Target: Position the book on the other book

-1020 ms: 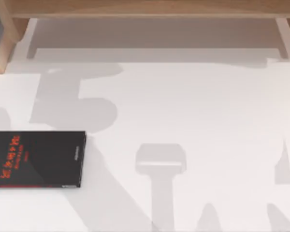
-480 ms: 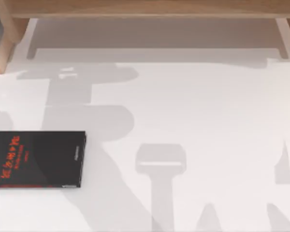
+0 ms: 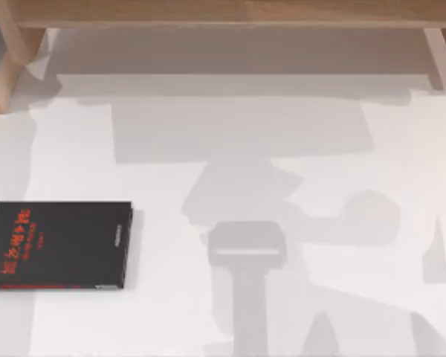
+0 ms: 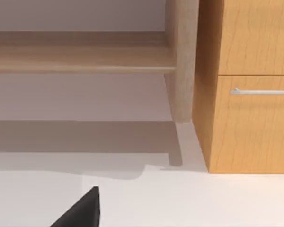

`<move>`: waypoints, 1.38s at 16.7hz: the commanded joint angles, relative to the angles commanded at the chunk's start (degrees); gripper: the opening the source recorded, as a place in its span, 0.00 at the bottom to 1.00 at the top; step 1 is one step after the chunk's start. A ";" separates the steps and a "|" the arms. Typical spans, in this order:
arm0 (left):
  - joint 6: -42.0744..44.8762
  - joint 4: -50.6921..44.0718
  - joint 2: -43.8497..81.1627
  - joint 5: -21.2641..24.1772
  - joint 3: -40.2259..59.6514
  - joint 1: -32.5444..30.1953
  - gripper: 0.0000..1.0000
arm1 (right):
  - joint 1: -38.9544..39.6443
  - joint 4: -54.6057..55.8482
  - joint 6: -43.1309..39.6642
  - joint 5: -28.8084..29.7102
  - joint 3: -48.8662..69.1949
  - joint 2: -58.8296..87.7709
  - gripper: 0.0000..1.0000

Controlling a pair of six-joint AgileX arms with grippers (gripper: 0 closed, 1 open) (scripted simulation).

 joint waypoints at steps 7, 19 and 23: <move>31.89 -5.67 -25.40 -11.96 -30.72 -17.49 0.00 | 0.00 0.00 0.00 0.00 0.00 0.00 1.00; 42.58 -14.67 -29.51 -13.74 -55.94 -31.82 0.00 | 0.00 0.00 0.00 0.00 0.00 0.00 1.00; 42.76 -13.83 -28.79 -13.52 -55.85 -31.53 0.00 | 0.00 0.00 0.00 0.00 0.00 0.00 1.00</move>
